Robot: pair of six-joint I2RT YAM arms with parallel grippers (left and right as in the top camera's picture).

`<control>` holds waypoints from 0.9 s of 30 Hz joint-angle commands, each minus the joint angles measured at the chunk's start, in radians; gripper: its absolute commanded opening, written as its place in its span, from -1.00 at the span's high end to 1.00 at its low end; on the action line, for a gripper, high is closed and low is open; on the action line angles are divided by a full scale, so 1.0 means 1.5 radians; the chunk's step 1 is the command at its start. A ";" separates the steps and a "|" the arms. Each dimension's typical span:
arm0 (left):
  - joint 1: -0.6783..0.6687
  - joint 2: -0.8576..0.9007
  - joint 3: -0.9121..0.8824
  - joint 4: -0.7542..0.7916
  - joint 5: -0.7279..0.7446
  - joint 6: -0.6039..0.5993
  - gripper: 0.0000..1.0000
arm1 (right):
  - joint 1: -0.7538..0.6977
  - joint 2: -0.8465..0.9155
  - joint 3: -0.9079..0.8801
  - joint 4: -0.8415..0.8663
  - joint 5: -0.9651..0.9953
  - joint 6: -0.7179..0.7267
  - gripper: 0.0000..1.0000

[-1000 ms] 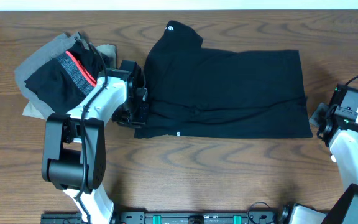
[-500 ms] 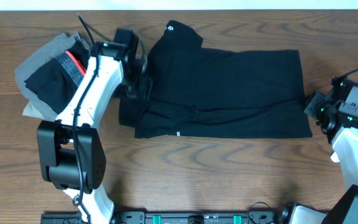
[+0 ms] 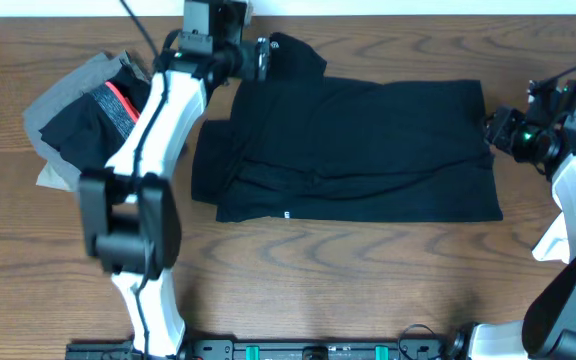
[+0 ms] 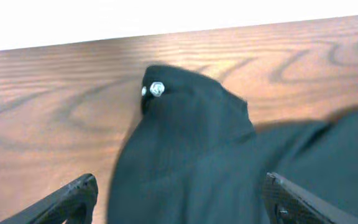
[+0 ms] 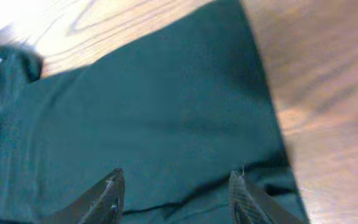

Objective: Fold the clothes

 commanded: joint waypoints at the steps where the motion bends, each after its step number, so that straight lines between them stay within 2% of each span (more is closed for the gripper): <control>1: 0.008 0.111 0.088 0.000 0.035 -0.028 -0.70 | 0.034 0.003 0.017 -0.005 -0.035 -0.047 -0.07; 8: 0.011 0.255 0.227 0.041 0.039 -0.028 -0.69 | 0.076 0.003 0.017 -0.045 0.005 -0.059 -0.08; 13: 0.012 0.283 0.235 0.092 0.008 -0.028 -0.64 | 0.090 0.003 0.017 -0.074 0.018 -0.064 -0.07; 21: 0.012 0.319 0.234 0.100 -0.006 -0.027 -0.48 | 0.090 0.003 0.017 -0.082 0.032 -0.064 -0.01; 27: 0.011 0.333 0.234 0.102 -0.006 -0.027 -0.46 | 0.090 0.003 0.016 -0.083 0.035 -0.064 0.00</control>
